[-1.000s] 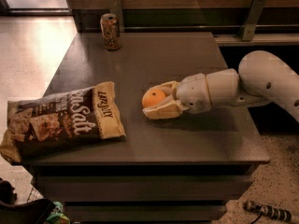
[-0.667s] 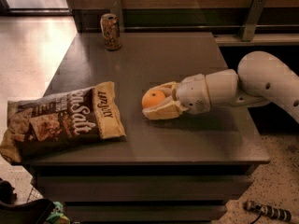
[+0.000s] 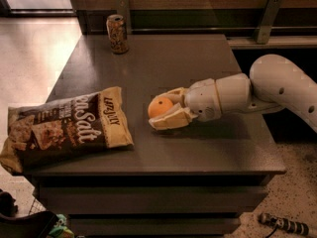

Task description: Move orange can near brown chip bag

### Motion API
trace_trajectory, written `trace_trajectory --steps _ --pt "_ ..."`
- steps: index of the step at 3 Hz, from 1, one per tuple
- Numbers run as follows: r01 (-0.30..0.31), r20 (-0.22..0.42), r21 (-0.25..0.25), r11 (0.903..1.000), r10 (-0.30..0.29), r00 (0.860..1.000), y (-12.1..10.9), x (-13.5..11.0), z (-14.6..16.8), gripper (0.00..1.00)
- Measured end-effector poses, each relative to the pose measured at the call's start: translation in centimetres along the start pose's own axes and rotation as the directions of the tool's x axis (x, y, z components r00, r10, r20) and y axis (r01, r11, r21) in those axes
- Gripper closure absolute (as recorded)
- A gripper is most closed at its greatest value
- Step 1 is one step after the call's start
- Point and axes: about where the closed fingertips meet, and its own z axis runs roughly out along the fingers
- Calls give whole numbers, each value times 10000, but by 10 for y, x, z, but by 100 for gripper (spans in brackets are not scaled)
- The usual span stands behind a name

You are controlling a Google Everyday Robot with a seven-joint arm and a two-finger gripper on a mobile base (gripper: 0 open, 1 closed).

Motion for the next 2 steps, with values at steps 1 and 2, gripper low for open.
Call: trace_trajectory --steps 1,2 --pt "20 -3 -58 10000 -20 10000 1 -1 3 0" --pt "23 -4 -67 10000 -23 10000 2 -1 3 0"
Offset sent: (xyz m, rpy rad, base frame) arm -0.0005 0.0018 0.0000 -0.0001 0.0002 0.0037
